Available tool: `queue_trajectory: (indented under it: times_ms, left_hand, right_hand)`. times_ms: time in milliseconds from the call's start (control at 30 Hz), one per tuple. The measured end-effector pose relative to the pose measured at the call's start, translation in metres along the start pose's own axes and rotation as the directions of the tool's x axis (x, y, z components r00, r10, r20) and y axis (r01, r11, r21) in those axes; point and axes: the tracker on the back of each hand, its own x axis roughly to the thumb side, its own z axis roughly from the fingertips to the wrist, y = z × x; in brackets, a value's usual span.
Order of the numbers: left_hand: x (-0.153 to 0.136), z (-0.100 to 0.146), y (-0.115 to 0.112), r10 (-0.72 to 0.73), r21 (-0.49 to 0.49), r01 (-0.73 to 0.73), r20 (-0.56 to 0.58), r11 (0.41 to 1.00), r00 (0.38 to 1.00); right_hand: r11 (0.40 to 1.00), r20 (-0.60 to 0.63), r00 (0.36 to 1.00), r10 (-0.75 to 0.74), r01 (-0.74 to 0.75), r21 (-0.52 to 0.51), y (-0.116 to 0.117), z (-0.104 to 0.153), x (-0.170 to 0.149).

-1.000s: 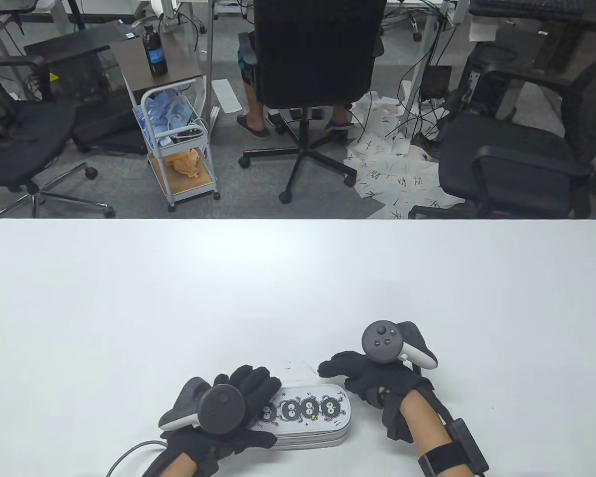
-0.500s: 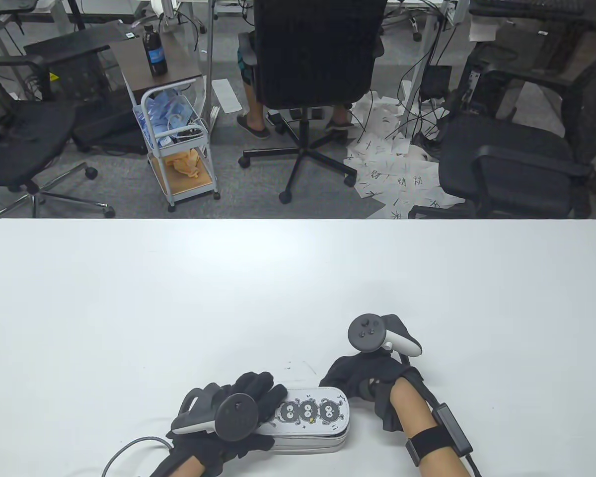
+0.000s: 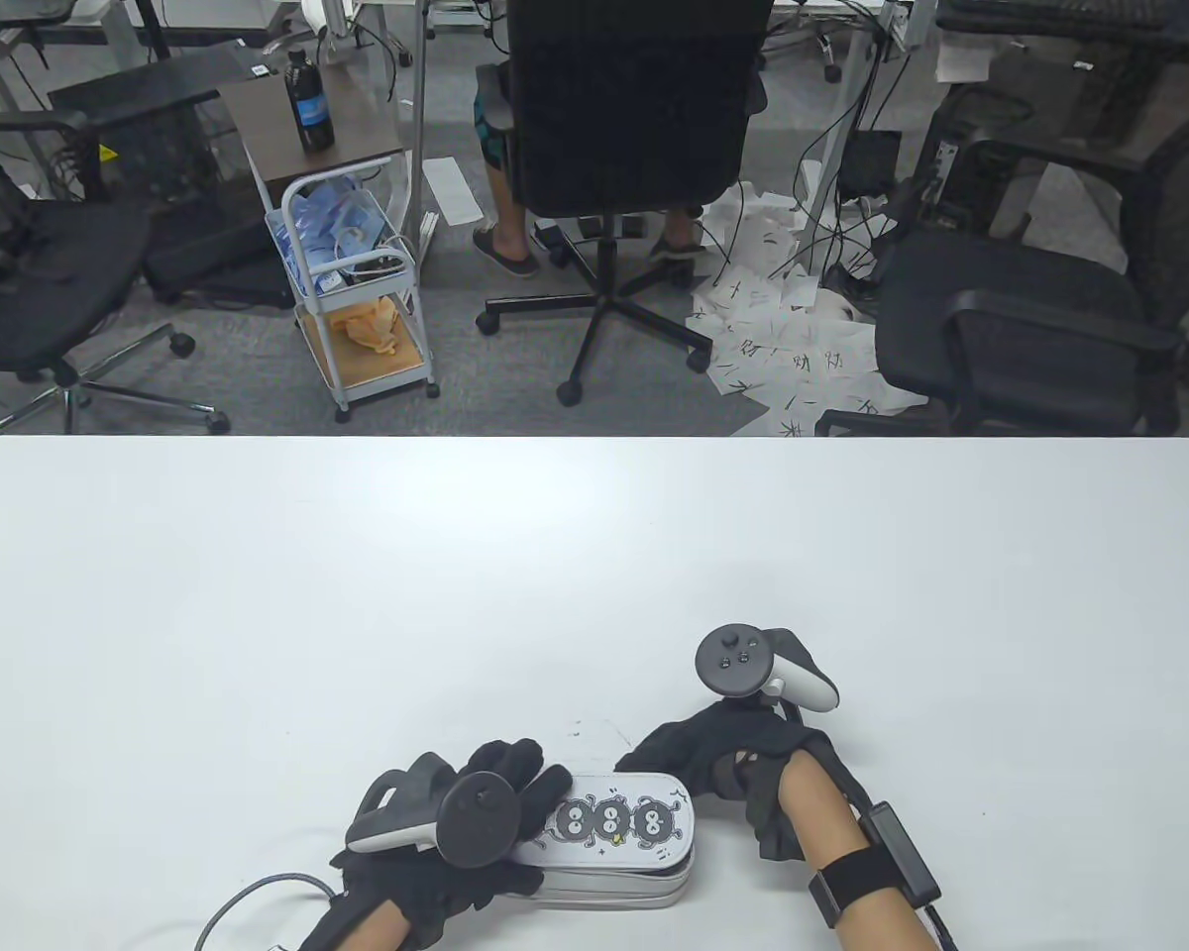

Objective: Pack double-layer zippered pencil case

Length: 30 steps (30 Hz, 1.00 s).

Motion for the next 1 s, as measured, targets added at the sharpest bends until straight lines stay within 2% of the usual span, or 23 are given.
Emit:
queue_trajectory:
  times_ms: [100, 233, 300, 333, 400, 433, 467, 500, 567, 667, 800, 867, 900, 967, 1000]
  left_hand:
    - [0.0, 0.0, 0.0, -0.004, 0.0, 0.004, -0.001, 1.0, 1.0]
    - [-0.001, 0.002, 0.0, -0.018, 0.029, 0.018, -0.004, 0.999, 1.0]
    - [0.001, 0.003, 0.001, -0.072, 0.083, 0.075, -0.037, 0.994, 0.997]
    - [0.003, 0.005, 0.002, -0.123, 0.123, 0.131, -0.073, 0.984, 0.99]
    - [0.008, 0.009, 0.004, -0.202, 0.241, 0.233, -0.145, 0.942, 0.969]
    - [0.011, 0.009, 0.004, -0.208, 0.273, 0.25, -0.175, 0.929, 0.962]
    - [0.012, 0.009, 0.006, -0.21, 0.257, 0.257, -0.198, 0.931, 0.957]
    - [0.013, 0.008, 0.008, -0.213, 0.256, 0.267, -0.221, 0.929, 0.952]
    - [0.015, 0.003, 0.012, -0.227, 0.27, 0.299, -0.27, 0.915, 0.936]
    - [0.02, -0.007, 0.014, -0.265, 0.245, 0.354, -0.332, 0.903, 0.905]
    - [0.037, -0.021, 0.018, -0.297, 0.184, 0.383, -0.371, 0.905, 0.88]
    - [0.049, -0.026, 0.019, -0.21, 0.21, 0.293, -0.343, 0.933, 0.915]
    - [0.052, -0.027, 0.019, -0.179, 0.205, 0.253, -0.321, 0.945, 0.93]
    - [0.052, -0.021, 0.022, -0.171, 0.191, 0.231, -0.284, 0.954, 0.943]
    - [0.048, -0.017, 0.025, -0.099, 0.223, 0.144, -0.2, 0.964, 0.975]
  right_hand:
    - [1.0, 0.0, 1.0, 0.006, -0.006, -0.015, 0.0, 0.0, -0.001]
    - [0.985, 0.004, 0.992, 0.125, -0.124, -0.117, 0.001, 0.007, 0.007]
    - [0.938, -0.033, 0.959, 0.283, -0.284, -0.2, -0.002, 0.017, 0.015]
    - [0.896, -0.051, 0.929, 0.366, -0.366, -0.252, -0.004, 0.022, 0.02]
    - [0.819, -0.109, 0.876, 0.47, -0.478, -0.316, -0.007, 0.032, 0.027]
    - [0.742, -0.149, 0.828, 0.541, -0.553, -0.378, -0.01, 0.039, 0.029]
    - [0.696, -0.166, 0.799, 0.578, -0.589, -0.411, -0.012, 0.043, 0.03]
    - [0.683, -0.178, 0.787, 0.59, -0.605, -0.41, -0.013, 0.046, 0.03]
    - [0.694, -0.184, 0.795, 0.579, -0.598, -0.401, -0.011, 0.052, 0.031]
    - [0.745, -0.147, 0.826, 0.544, -0.556, -0.37, 0.0, 0.051, 0.041]
    - [0.706, -0.116, 0.797, 0.593, -0.584, -0.4, 0.022, 0.037, 0.064]
    - [0.786, -0.024, 0.851, 0.524, -0.494, -0.37, 0.04, 0.023, 0.077]
    - [0.775, -0.051, 0.84, 0.541, -0.521, -0.357, 0.045, 0.02, 0.081]
    - [0.674, -0.126, 0.754, 0.644, -0.638, -0.373, 0.045, 0.023, 0.08]
    - [0.66, -0.158, 0.742, 0.652, -0.657, -0.364, 0.041, 0.026, 0.075]
